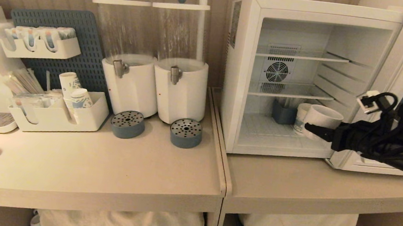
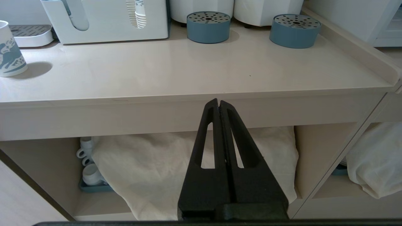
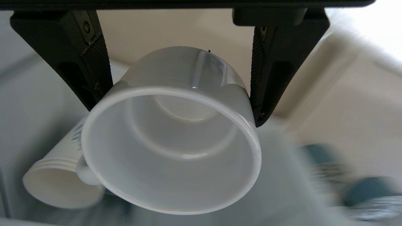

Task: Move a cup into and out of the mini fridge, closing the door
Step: Put the ceramic cup in the freezer

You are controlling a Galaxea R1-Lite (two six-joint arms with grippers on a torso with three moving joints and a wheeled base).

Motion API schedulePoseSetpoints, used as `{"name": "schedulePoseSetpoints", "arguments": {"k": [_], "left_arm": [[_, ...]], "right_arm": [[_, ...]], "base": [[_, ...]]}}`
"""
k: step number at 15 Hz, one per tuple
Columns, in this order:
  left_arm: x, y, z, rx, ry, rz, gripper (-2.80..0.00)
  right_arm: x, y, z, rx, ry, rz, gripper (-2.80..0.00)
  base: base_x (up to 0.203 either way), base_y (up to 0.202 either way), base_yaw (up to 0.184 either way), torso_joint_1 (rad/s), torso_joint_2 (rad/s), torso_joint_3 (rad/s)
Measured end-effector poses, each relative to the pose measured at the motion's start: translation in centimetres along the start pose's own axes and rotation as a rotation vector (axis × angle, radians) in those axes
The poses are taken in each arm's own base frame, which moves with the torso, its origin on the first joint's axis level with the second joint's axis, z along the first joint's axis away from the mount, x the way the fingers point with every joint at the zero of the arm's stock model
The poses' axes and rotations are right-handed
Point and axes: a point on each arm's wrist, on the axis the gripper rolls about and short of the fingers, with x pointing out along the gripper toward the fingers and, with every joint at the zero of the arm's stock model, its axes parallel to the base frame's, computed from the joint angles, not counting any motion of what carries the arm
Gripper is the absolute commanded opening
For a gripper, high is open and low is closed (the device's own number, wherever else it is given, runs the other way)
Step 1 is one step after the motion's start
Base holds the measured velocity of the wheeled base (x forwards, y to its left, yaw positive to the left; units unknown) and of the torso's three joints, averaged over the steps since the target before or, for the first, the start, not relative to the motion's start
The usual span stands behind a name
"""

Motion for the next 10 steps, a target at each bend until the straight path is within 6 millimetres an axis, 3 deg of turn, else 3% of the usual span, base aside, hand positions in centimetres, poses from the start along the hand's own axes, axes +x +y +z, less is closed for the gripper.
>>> {"name": "schedulePoseSetpoints", "arguments": {"k": [3,7,10], "left_arm": [[0.0,0.0,0.0,0.0,0.0,0.0,-2.8],[0.0,0.0,0.0,-0.001,0.0,0.0,-2.8],[0.0,0.0,0.0,-0.003,0.001,0.0,-2.8]], "right_arm": [[4.4,0.7,-1.7,-0.037,-0.041,-0.113,-2.8],[6.5,3.2,-2.9,-0.057,-0.055,-0.13,-2.8],[7.4,3.9,-3.4,-0.059,-0.045,-0.111,-2.8]], "base": [[0.0,0.0,0.0,0.0,0.0,0.0],[0.0,0.0,0.0,0.0,0.0,0.0],[0.0,0.0,0.0,0.0,0.0,0.0]]}}
